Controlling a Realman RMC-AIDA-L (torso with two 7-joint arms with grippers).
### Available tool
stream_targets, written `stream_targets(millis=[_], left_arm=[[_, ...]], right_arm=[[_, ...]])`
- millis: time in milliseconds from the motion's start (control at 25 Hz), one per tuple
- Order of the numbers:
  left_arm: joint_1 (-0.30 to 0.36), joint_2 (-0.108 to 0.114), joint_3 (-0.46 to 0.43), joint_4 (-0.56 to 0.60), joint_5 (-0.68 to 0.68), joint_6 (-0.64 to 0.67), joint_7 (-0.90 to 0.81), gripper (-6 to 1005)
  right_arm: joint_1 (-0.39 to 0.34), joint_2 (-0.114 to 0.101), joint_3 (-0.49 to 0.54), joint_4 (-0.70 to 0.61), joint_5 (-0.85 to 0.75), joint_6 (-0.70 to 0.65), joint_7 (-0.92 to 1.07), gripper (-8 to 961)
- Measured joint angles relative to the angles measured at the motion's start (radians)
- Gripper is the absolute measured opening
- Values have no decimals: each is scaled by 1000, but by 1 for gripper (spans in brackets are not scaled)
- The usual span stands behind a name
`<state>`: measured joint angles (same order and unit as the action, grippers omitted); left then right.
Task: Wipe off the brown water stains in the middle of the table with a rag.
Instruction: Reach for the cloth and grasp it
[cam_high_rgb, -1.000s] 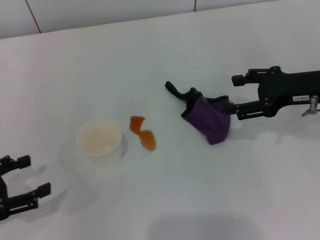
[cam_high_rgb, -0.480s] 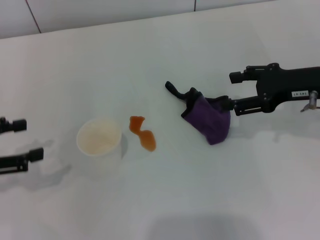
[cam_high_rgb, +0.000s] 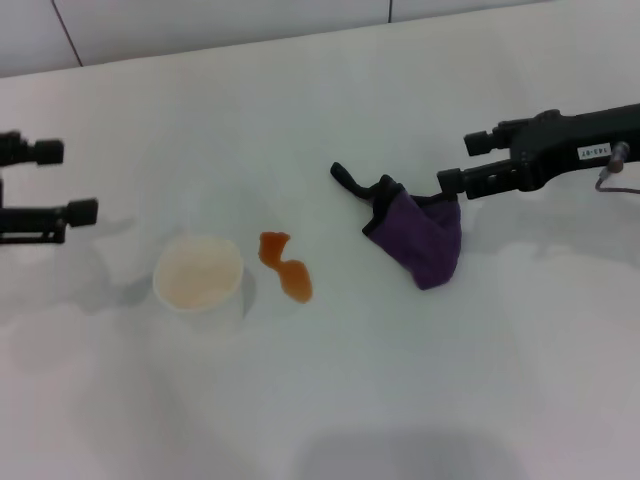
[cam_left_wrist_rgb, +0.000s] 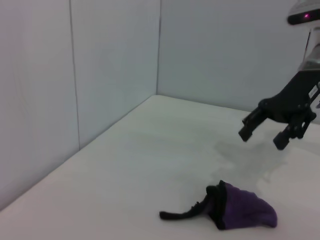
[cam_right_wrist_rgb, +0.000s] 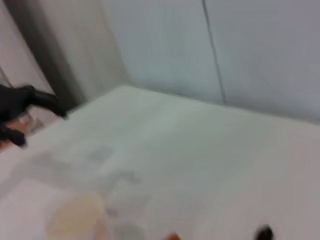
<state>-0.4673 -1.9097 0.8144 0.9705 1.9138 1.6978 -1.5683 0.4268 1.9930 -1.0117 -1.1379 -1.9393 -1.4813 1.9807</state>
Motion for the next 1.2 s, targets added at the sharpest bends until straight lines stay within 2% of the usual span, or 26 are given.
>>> stream_targets(millis=[280,640,920,1000,1200], left_arm=[[-86,-32,1,-4,46,-35,-5,880],[-154,-93,9,-50,87,-92,3,880],[-184,-103,12,-127,105,-121,35,880],[-188,-114,13,-138,132,-134,41,880],[-189,-122,20,-147,152,-154,48,880]], right_arm=[[85,12,-16,-31,-262,-10,237,839],[177,14,-35,24,-388,-6,333,839],[239,15,-43,86,-407,21,354,839],[251,16,-61,100,-421,35,367,839],[264,19,-131,130,-444,94,411,839]])
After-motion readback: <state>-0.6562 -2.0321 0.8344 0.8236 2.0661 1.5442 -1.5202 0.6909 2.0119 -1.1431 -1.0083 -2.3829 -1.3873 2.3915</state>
